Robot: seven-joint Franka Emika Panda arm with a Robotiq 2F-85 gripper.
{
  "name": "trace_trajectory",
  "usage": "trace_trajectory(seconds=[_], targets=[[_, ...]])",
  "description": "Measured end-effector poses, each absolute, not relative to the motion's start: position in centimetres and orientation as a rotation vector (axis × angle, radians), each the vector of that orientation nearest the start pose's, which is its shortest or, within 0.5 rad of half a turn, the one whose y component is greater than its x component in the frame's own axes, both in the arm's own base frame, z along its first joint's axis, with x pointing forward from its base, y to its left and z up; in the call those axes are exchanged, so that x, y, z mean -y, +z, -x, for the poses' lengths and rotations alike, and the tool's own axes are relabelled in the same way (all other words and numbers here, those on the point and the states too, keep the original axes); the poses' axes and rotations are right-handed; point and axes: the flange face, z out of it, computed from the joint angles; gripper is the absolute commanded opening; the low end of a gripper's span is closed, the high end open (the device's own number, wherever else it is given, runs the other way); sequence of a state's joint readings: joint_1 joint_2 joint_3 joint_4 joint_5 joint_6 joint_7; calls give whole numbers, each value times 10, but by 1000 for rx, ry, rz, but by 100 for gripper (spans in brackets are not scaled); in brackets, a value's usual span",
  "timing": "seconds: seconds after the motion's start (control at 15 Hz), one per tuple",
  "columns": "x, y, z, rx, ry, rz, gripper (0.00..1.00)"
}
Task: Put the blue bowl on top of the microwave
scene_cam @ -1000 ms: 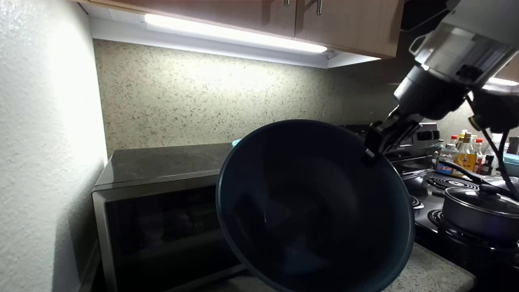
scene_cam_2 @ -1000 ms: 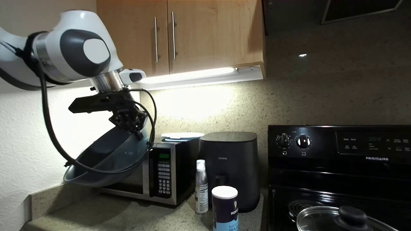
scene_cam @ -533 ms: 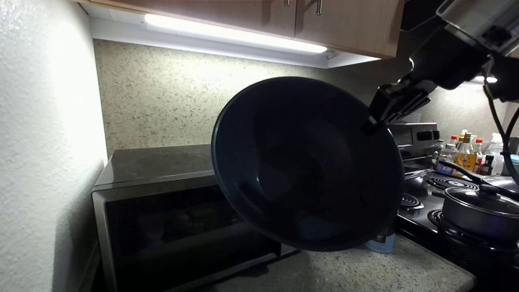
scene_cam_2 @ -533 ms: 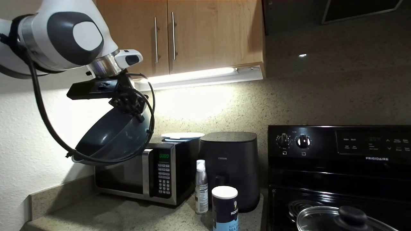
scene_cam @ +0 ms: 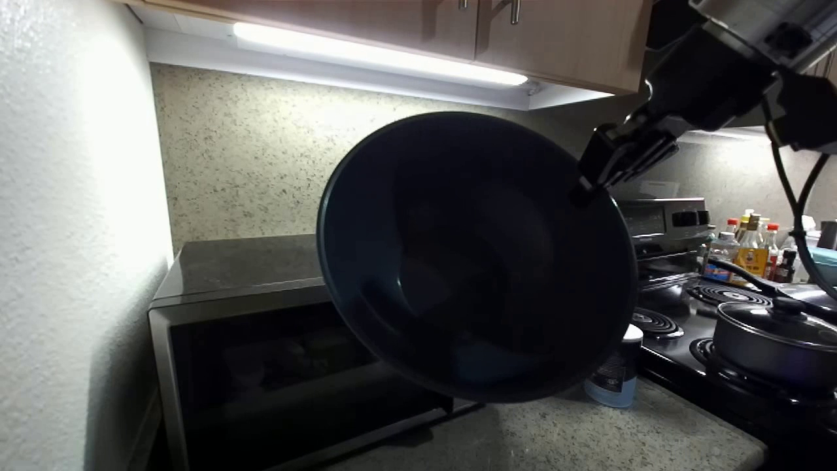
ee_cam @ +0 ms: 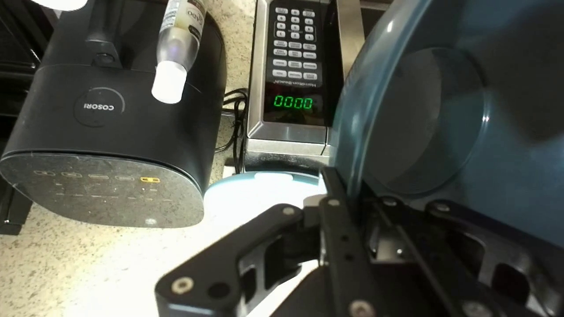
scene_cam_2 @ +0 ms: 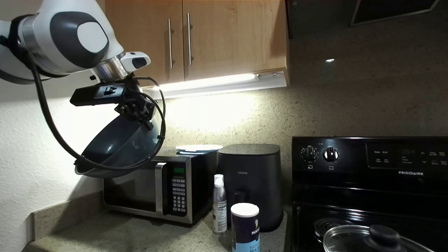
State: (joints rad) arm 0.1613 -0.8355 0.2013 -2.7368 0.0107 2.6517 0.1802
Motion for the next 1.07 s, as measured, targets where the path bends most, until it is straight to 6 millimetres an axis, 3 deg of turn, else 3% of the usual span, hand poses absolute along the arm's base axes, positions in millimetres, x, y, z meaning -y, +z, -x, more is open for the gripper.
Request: trace_trajectory(seconds=[0.6, 1.07], targets=[[-179, 564, -349, 369, -1191, 2829, 7], [-179, 552, -361, 372, -1145, 2864, 7]])
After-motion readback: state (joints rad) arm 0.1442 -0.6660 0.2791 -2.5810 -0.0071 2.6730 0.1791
